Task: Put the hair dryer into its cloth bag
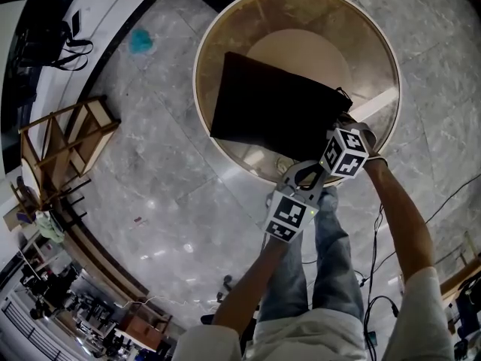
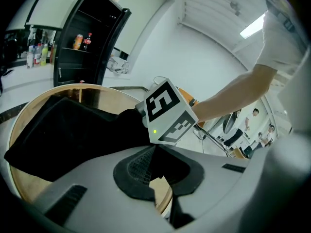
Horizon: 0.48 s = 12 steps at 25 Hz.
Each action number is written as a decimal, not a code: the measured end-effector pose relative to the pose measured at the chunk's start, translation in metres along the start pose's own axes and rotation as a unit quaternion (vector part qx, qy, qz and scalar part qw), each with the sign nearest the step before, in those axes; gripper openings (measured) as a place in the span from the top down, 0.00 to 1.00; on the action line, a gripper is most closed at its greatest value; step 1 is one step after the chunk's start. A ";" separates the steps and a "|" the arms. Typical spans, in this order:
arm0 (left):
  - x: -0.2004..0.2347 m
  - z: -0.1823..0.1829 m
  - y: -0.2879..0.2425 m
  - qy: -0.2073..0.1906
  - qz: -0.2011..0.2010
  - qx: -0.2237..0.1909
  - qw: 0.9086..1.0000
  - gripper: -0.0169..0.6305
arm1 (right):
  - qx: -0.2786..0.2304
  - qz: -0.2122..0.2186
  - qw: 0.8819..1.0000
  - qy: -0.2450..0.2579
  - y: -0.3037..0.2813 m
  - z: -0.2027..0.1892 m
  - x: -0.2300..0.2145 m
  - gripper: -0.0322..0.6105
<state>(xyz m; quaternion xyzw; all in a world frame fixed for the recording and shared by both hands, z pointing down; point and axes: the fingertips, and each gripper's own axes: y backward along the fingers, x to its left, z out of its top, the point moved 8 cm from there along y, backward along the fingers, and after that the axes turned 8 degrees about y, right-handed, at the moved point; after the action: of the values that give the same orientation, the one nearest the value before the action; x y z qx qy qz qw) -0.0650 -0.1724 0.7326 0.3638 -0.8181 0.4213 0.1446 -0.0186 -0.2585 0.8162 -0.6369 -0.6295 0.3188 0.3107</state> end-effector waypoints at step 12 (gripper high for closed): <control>-0.002 0.002 -0.001 -0.010 0.000 -0.002 1.000 0.91 | -0.033 -0.032 0.998 -0.039 0.033 -0.007 -0.004 0.42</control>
<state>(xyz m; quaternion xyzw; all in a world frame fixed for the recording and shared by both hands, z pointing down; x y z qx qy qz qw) -0.0623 -0.1738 0.7309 0.3679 -0.8202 0.4161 0.1367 0.0068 -0.2629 0.7938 -0.6136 -0.6713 0.3124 0.2742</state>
